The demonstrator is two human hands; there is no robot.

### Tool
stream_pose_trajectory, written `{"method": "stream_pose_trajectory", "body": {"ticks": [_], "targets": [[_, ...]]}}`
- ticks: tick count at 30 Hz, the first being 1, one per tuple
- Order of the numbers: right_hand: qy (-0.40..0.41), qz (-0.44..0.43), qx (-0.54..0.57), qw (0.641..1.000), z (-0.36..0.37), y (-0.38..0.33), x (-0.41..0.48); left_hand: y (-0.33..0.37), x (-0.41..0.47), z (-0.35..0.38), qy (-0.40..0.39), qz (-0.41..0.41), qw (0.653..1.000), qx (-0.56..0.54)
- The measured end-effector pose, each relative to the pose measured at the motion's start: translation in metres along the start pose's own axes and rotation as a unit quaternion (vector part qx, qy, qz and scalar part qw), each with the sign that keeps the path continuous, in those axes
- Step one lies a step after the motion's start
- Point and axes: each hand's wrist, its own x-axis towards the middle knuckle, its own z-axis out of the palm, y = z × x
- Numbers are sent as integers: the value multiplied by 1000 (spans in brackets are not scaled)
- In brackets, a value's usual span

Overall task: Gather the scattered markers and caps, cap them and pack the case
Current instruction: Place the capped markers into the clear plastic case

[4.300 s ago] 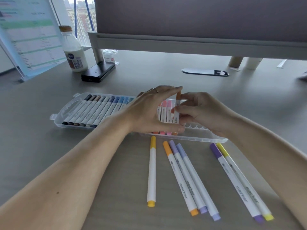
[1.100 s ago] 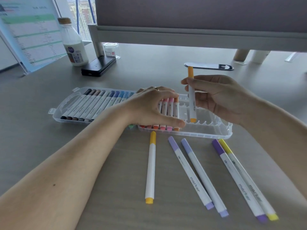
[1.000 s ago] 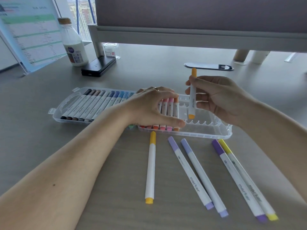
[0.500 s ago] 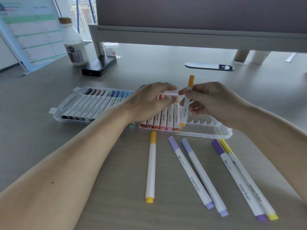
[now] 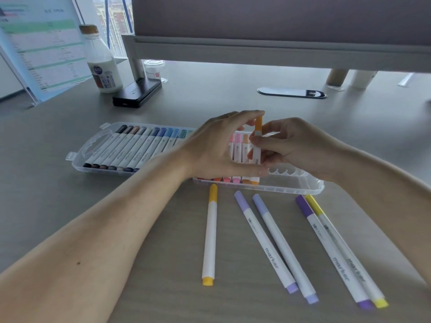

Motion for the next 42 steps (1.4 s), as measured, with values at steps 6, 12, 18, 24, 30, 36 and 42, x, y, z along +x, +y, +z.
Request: {"method": "stream_pose_trajectory", "body": {"ticks": [6, 12, 18, 24, 30, 36, 42], "targets": [[-15, -7, -51, 999, -1, -1, -3, 0, 0, -1, -32, -19, 999, 9], [-32, -11, -90, 995, -6, -5, -5, -1, 1, -1, -44, -30, 998, 23], [-50, -23, -128, 990, -9, -5, -4, -2, 1, 0, -56, -38, 997, 33], [-58, -25, -149, 987, -9, -2, -2, -4, 2, 2, -76, -52, 995, 45], [-54, -31, -171, 983, -9, -2, -2, -5, 2, 1, -81, -51, 995, 43], [-49, -33, -182, 981, -9, -3, -3, -6, 3, 1, -86, -64, 994, 33], [-44, -35, -181, 982, -8, -2, -3, -5, 4, 0, -96, -66, 992, 44]]}}
